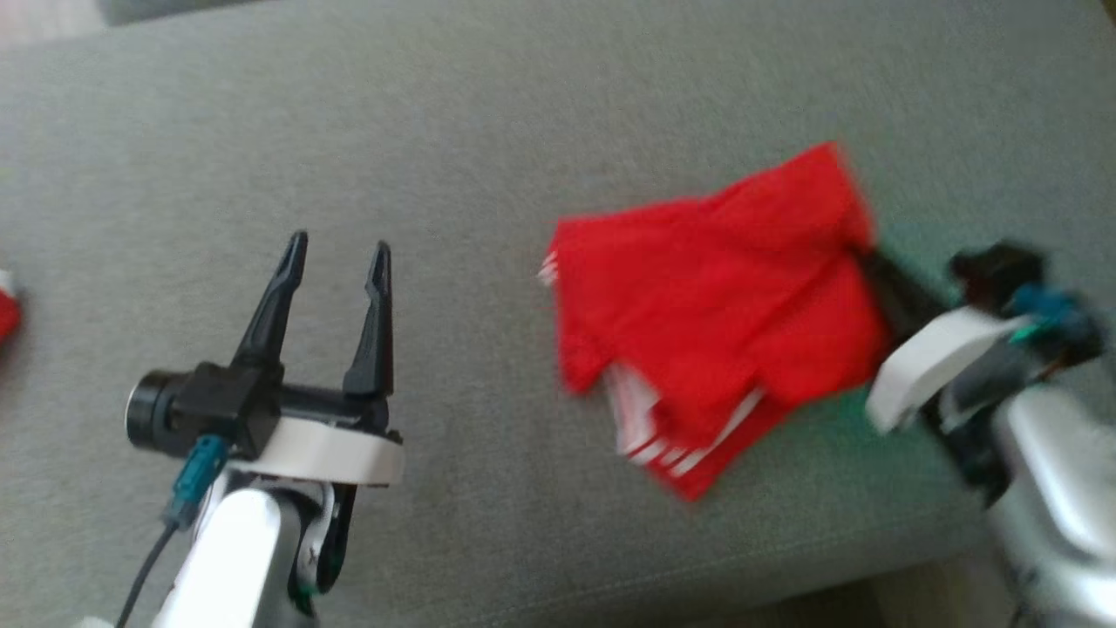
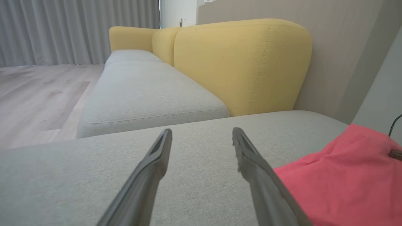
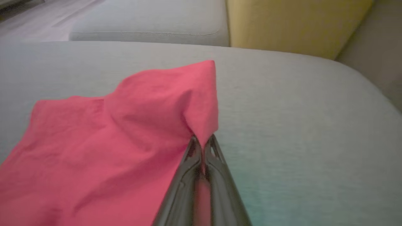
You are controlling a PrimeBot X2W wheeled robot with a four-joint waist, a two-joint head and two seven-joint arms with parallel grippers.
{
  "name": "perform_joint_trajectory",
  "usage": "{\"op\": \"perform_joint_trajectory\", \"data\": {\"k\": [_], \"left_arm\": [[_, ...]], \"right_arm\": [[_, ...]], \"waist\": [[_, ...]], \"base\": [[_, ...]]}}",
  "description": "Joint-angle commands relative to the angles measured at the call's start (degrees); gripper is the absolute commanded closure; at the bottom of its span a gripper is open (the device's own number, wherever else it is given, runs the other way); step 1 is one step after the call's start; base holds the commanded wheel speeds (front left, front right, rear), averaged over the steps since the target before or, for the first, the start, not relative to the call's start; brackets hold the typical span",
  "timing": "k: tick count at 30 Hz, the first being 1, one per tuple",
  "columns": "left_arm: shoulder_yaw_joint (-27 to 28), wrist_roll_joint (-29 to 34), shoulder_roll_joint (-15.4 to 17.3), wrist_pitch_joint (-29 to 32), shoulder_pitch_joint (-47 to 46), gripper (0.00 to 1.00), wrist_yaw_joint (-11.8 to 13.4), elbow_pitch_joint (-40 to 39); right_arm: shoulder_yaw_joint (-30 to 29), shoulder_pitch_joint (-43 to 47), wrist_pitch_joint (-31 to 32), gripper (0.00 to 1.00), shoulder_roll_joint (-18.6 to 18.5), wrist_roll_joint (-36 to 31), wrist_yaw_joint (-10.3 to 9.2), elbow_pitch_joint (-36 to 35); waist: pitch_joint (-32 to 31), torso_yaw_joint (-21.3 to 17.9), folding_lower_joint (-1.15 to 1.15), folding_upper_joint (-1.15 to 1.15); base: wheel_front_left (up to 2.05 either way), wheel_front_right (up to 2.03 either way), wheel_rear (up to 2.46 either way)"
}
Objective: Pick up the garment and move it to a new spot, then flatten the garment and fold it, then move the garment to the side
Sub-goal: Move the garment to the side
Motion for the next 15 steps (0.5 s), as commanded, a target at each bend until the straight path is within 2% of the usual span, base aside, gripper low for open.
{"op": "perform_joint_trajectory", "data": {"k": [1,10,15], "left_arm": [[1.9,0.7,0.6,-0.7,-2.9,0.00,-0.4,-2.1],[0.9,1.8,0.5,-0.7,-6.5,0.00,-1.3,-2.1],[0.8,2.1,0.6,-0.7,-7.6,0.00,-1.6,-2.3]], "right_arm": [[-0.9,-3.9,-1.2,1.00,-2.7,0.3,0.37,-0.1],[-7.7,-11.4,-3.2,1.00,-12.6,0.7,0.37,7.4],[-11.0,-14.1,-3.2,1.00,-16.5,1.7,0.37,9.6]], "waist": [[3.0,-2.0,0.00,0.00],[8.2,-2.4,0.00,0.00],[10.3,-3.1,0.00,0.00]], "base": [[0.00,0.00,0.00],[0.00,0.00,0.00],[0.00,0.00,0.00]]}}
